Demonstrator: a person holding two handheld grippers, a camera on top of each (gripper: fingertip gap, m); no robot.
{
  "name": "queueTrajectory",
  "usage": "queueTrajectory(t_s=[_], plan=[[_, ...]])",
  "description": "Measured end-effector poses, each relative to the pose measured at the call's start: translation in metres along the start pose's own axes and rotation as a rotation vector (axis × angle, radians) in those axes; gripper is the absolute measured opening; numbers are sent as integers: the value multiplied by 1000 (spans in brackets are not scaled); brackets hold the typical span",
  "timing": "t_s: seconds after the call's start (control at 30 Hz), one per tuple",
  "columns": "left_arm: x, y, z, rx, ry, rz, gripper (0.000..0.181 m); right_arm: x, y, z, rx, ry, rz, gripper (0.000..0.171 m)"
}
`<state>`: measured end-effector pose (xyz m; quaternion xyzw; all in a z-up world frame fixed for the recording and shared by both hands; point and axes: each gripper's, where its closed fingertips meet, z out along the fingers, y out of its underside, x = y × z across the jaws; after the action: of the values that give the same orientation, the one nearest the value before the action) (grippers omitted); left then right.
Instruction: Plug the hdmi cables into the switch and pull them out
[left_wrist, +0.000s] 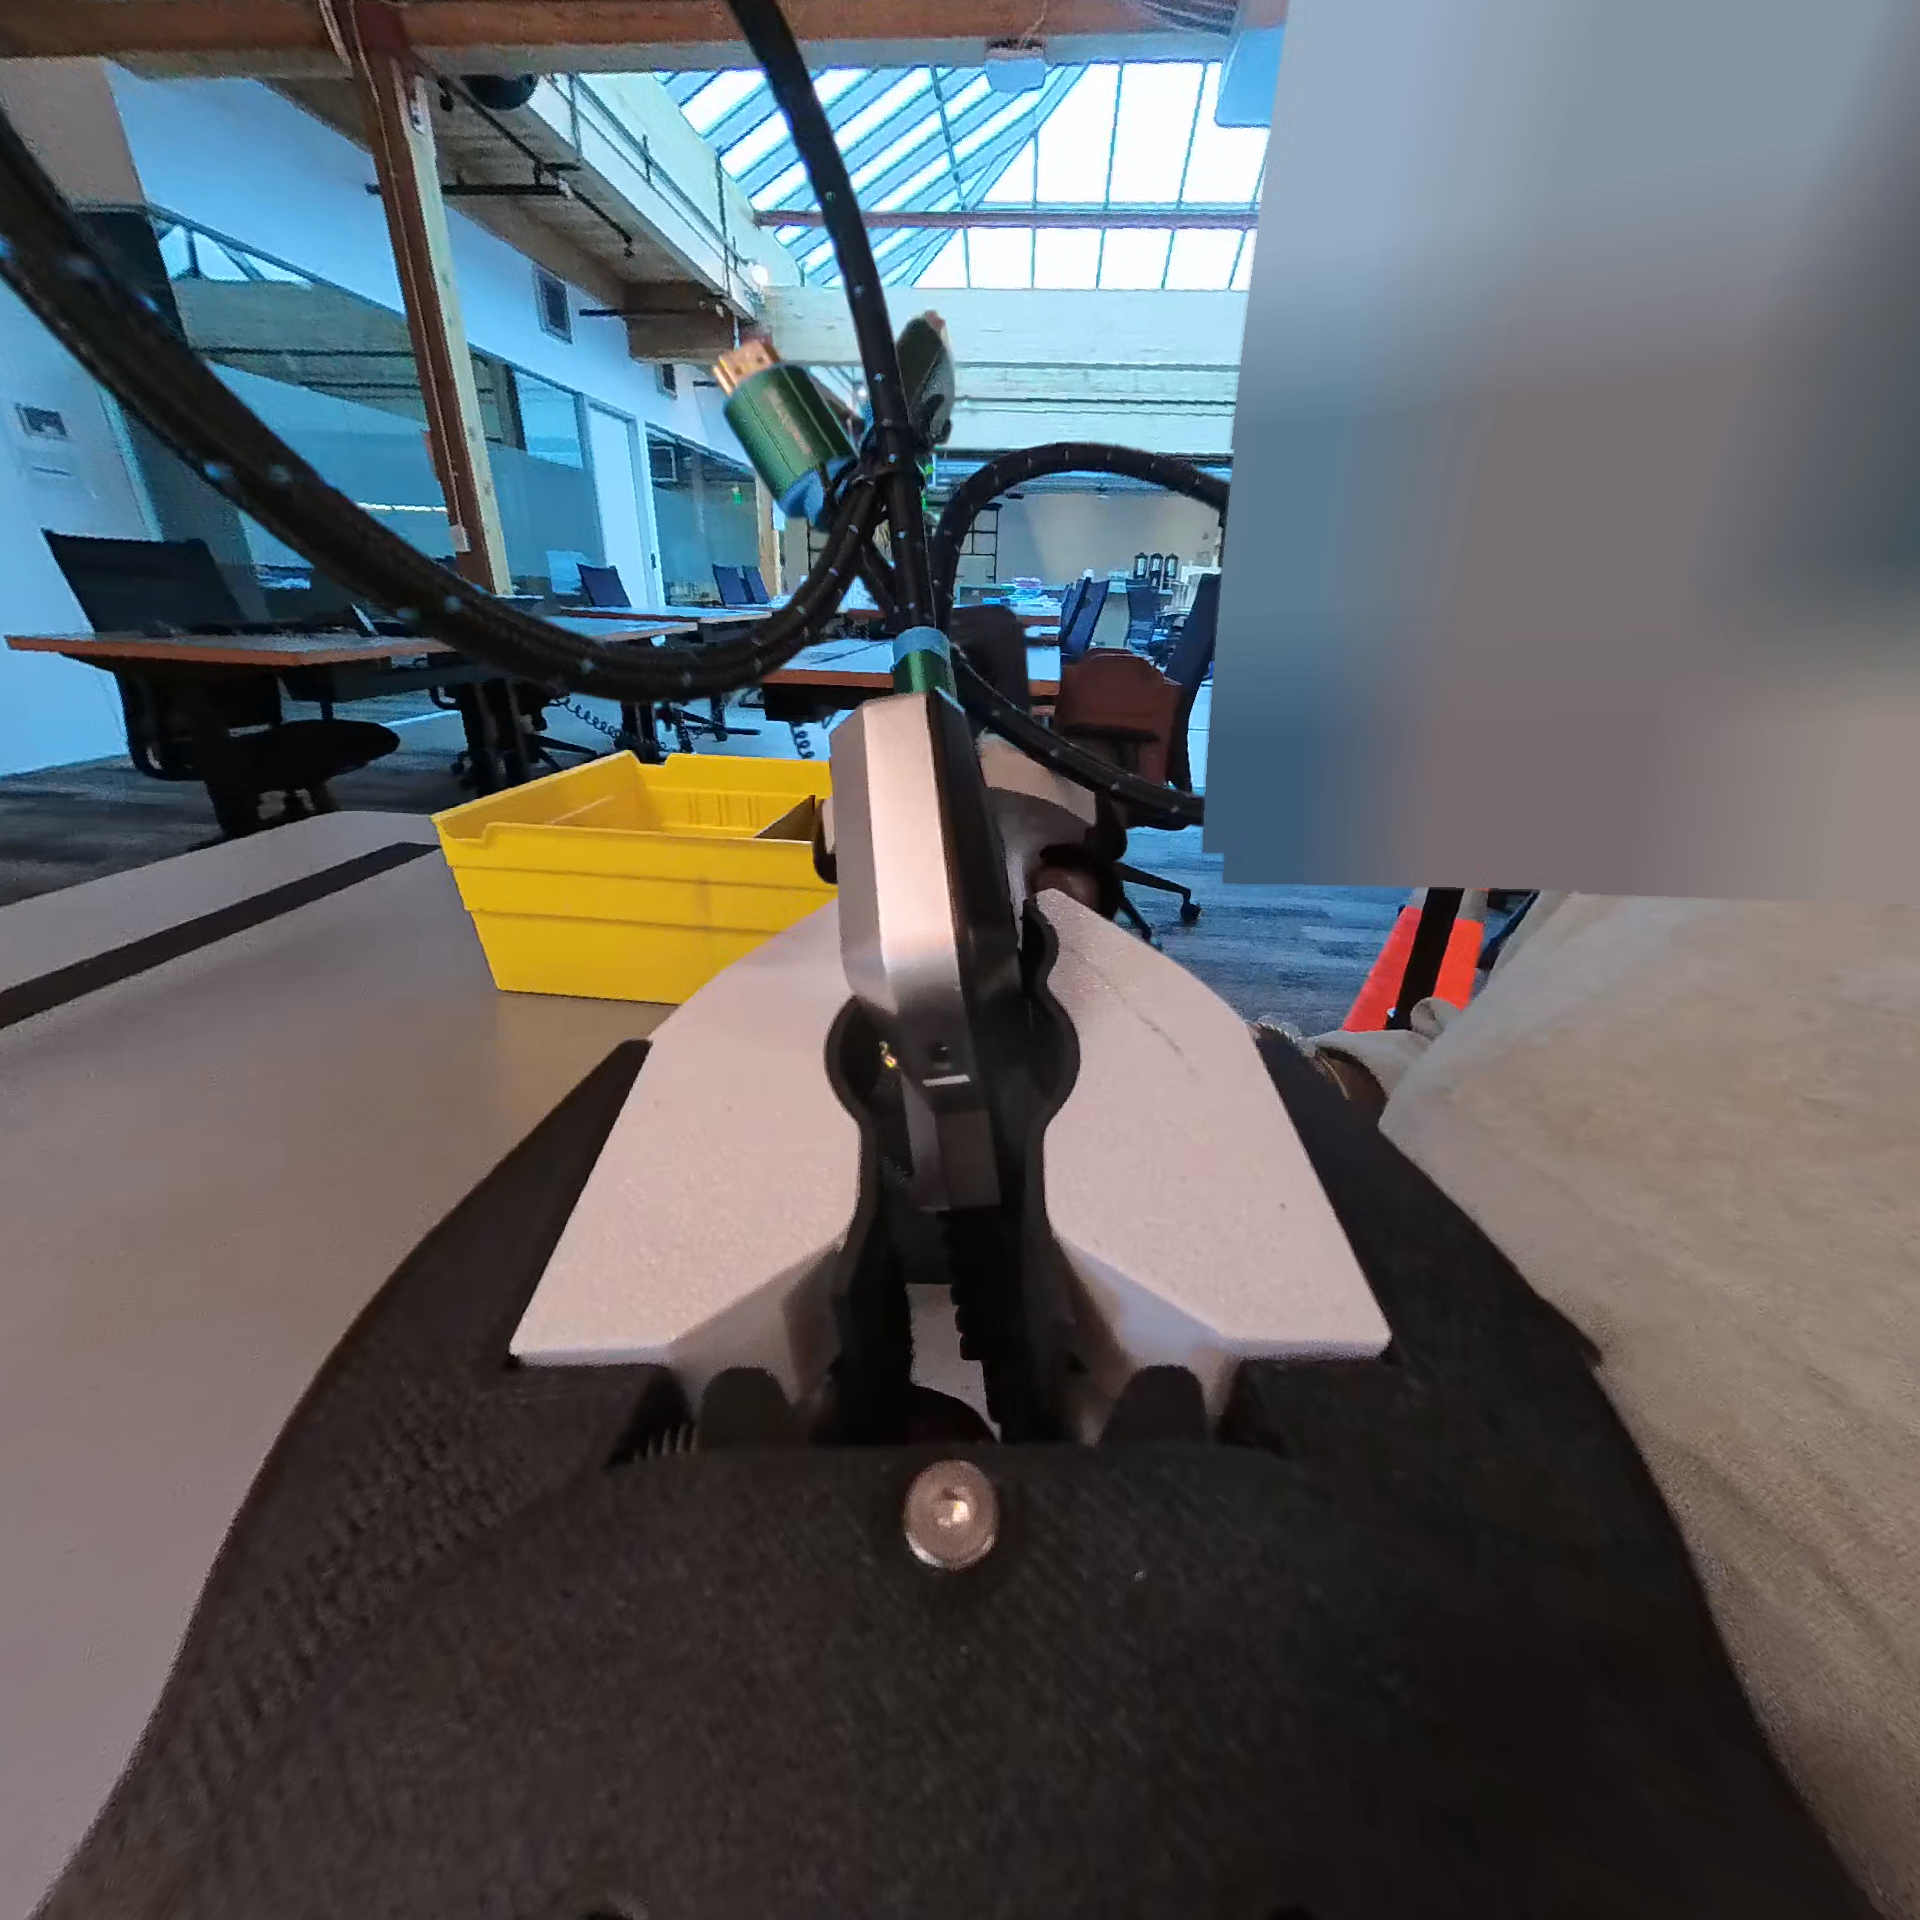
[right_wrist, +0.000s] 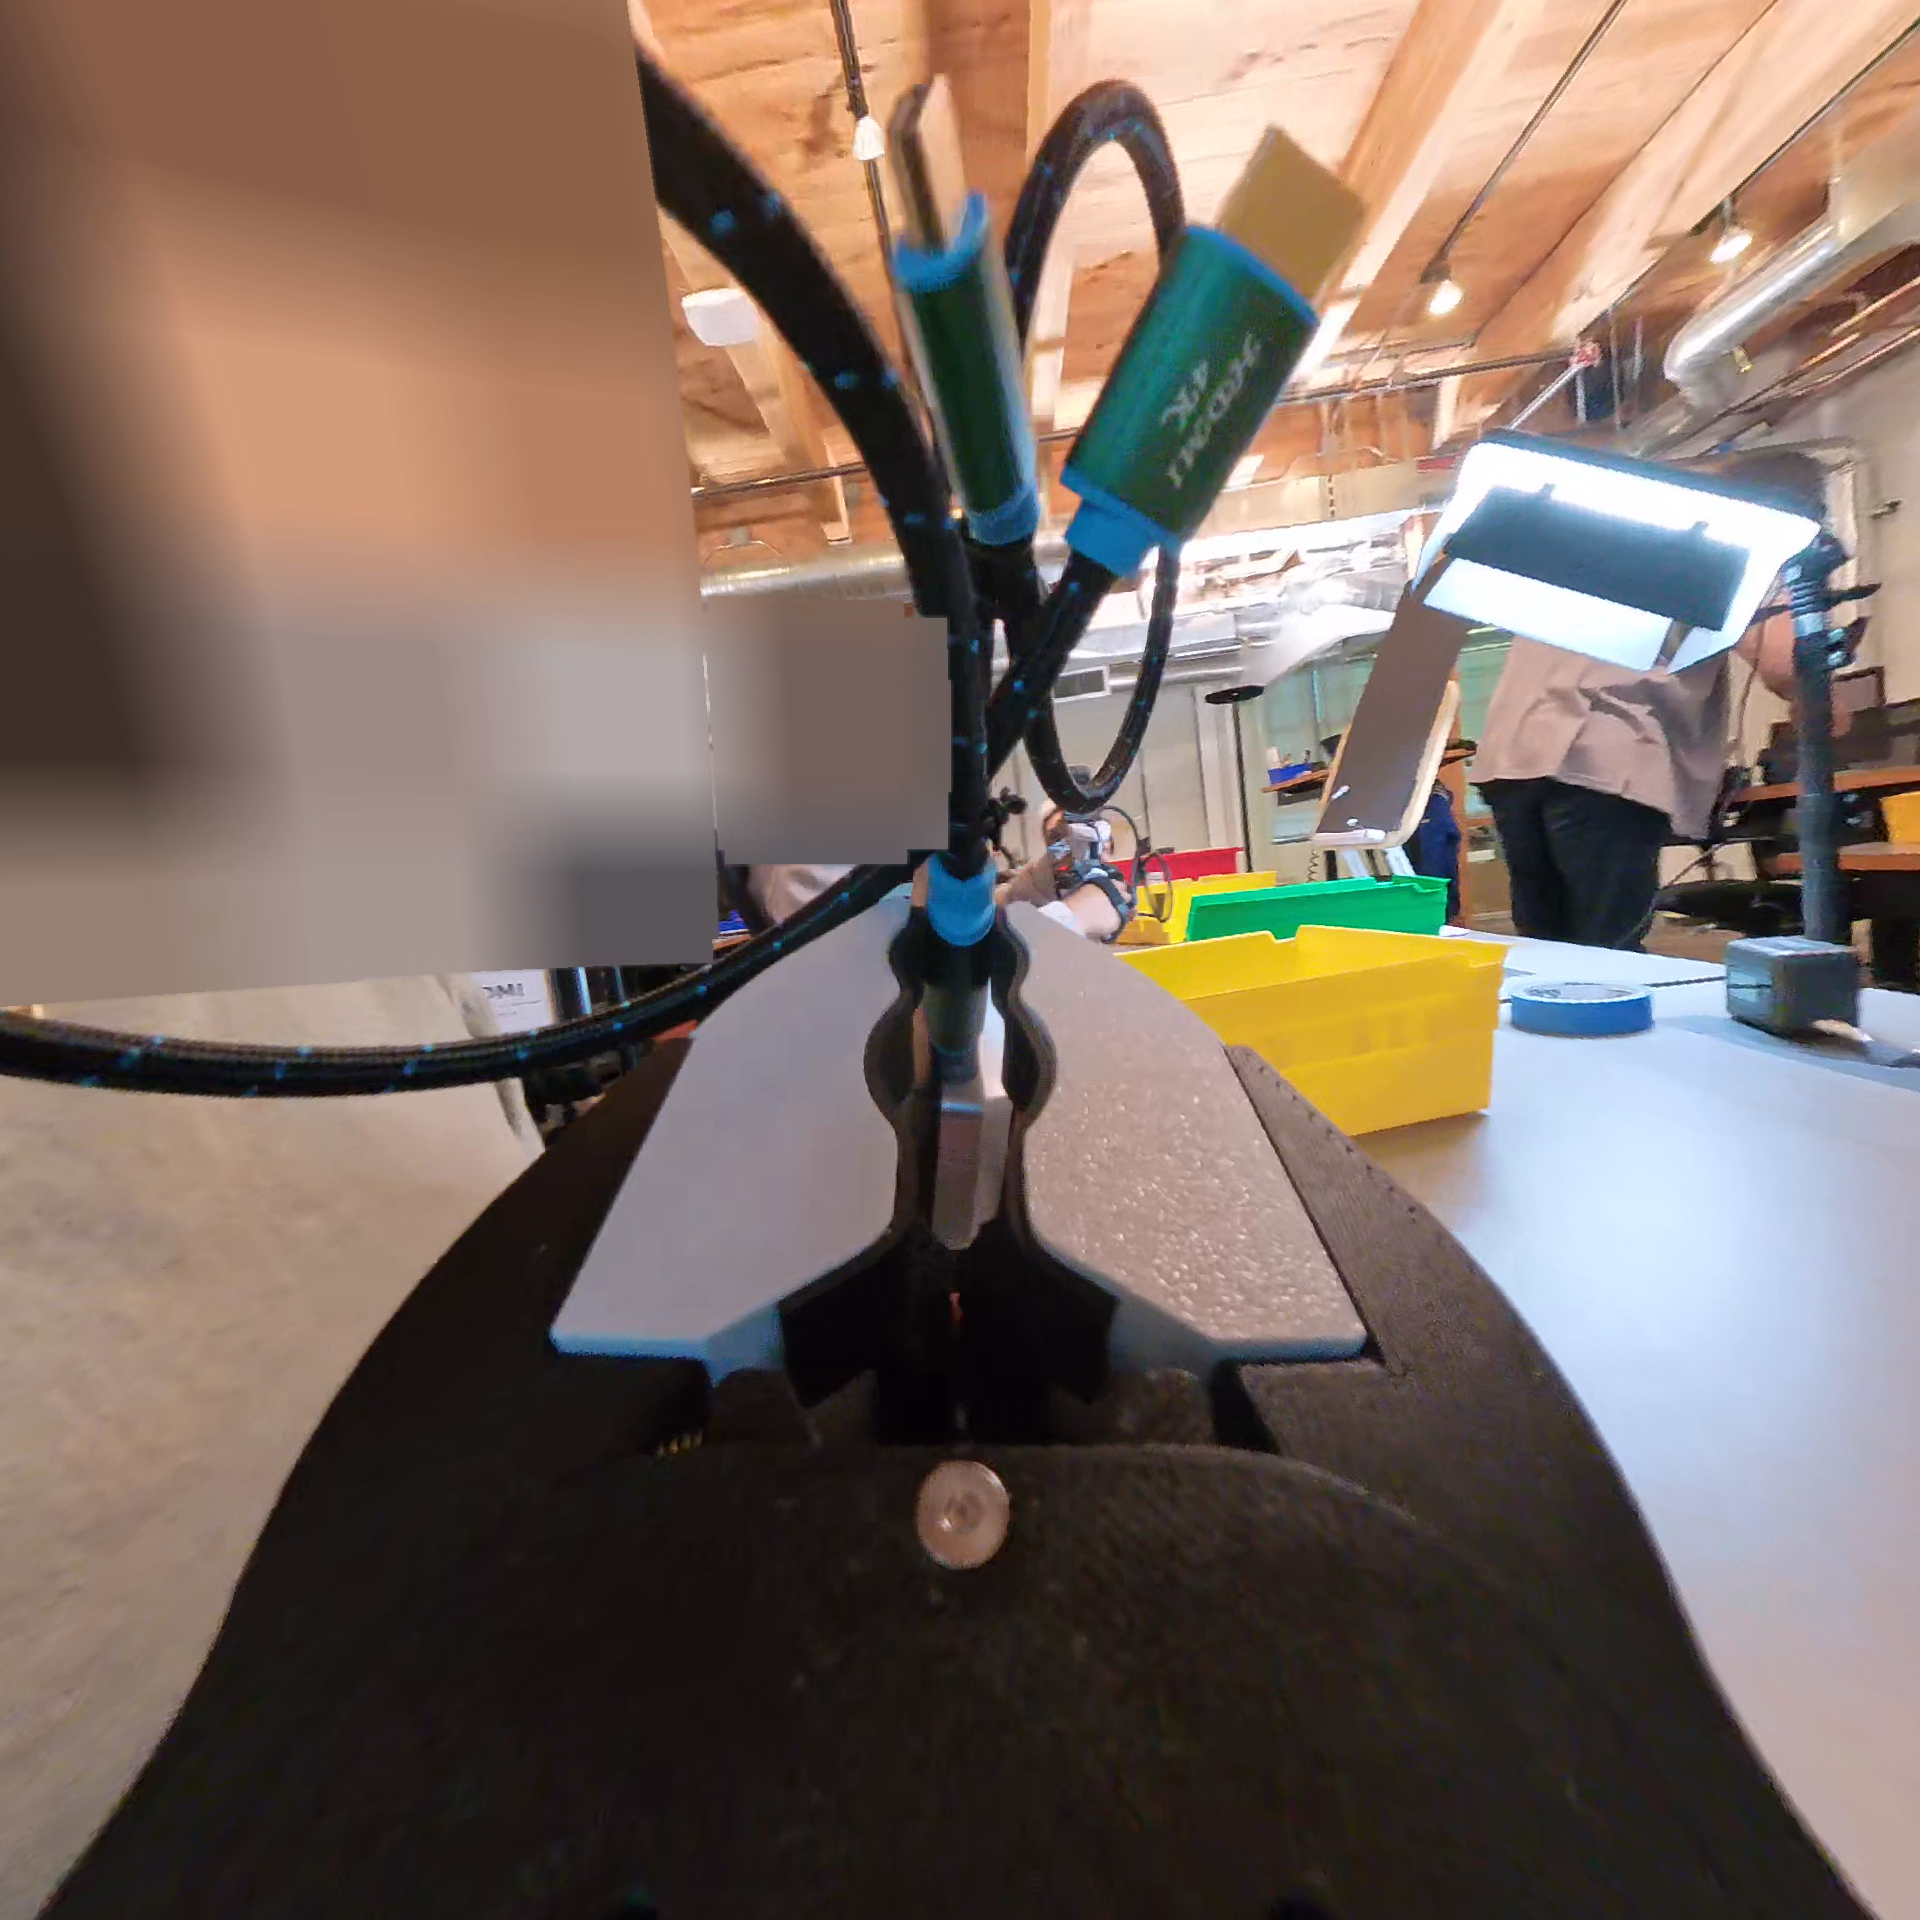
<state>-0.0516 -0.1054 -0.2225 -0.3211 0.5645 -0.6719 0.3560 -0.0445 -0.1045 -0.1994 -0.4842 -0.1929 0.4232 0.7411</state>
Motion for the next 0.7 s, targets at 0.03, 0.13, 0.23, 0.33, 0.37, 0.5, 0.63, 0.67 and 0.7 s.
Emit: queueTrajectory(t_s=[0.03,0.13,0.23,0.33,0.37,0.5,0.63,0.67,0.7], plan=[[0,0,1,-2,-11,15,33,-1,0,0,3,-9,16,11],[-1,12,6,-80,-34,70,59,-3,4,3,-9,-30,34,11],[6,13,9,-87,-5,65,29,-4,2,4,11,-34,32,11],[3,17,10,-111,-15,33,25,-2,2,2,-20,-4,-10,11],[2,17,10,-121,-15,24,25,-1,3,1,-34,8,-21,11],[1,20,11,-143,-7,-23,25,1,2,0,-43,27,-34,11],[3,21,11,-133,13,-21,25,-1,1,1,-67,36,-74,11],[3,21,11,-133,17,-24,25,-2,1,1,-65,37,-78,11],[4,21,10,-137,19,-25,25,-3,1,2,-62,34,-85,11]])
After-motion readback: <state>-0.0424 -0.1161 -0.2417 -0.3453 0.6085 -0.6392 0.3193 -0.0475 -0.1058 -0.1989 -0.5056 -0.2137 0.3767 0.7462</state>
